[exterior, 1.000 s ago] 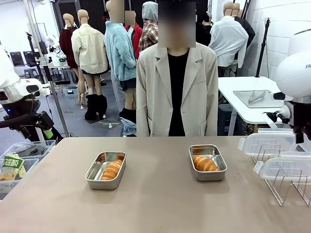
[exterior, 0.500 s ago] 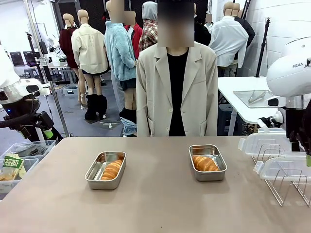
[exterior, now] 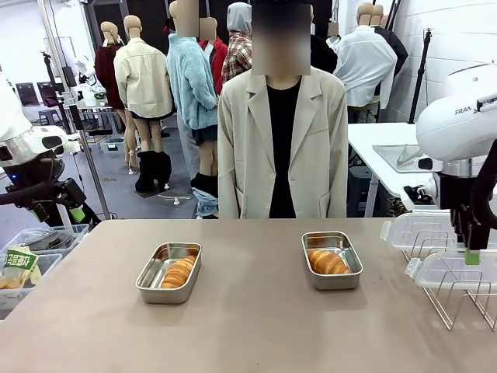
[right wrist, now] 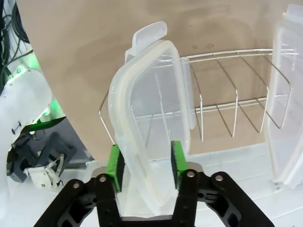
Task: Place the bread in airtight containers.
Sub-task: Pick up one Airtight Container lid and hand it to the human, then release when the human grabs the Airtight Container lid.
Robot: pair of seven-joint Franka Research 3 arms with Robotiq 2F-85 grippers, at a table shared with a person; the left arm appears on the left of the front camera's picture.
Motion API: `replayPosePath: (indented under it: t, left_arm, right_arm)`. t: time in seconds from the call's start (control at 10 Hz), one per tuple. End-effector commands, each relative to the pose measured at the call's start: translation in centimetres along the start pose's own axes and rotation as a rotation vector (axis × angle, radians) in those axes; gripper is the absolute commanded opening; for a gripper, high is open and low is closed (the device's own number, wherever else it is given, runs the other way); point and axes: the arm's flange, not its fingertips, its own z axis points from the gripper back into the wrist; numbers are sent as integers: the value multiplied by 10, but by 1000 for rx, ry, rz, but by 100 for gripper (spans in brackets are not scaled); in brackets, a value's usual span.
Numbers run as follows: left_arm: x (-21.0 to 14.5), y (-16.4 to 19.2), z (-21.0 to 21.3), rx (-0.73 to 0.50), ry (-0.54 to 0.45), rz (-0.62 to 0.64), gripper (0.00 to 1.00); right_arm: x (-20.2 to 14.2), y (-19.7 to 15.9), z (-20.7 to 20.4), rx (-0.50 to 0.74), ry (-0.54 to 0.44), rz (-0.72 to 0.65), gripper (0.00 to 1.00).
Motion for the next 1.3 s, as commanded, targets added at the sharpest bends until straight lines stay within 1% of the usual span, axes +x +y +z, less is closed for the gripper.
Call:
replayPosePath:
  t: [0.0, 0.3, 0.7, 0.8, 0.9, 1.0, 1.1, 1.2]
  left_arm:
    - [0, 2, 0, -3, -1, 2, 100]
    - [0, 2, 0, -3, -1, 2, 100]
    - [0, 2, 0, -3, -1, 2, 100]
    - [0, 2, 0, -3, -1, 2, 100]
    - [0, 2, 0, -3, -1, 2, 100]
    - [0, 2, 0, -3, -1, 2, 100]
    - [0, 2, 0, -3, -1, 2, 100]
    - [0, 2, 0, -3, -1, 2, 100]
  right_arm:
    - [4, 0, -5, -29, 6, -29, 0]
    - [4, 0, -5, -22, 5, -32, 0]
    - [2, 8, 3, -48, -7, -53, 0]
    - [-2, 12, 11, -57, -31, -79, 0]
    - [-9, 21, 26, -35, -67, -74, 0]
    - [-17, 38, 45, -88, -132, -56, 0]
    - [-23, 54, 63, -150, -172, -31, 0]
    - [-25, 64, 82, -208, -201, -41, 0]
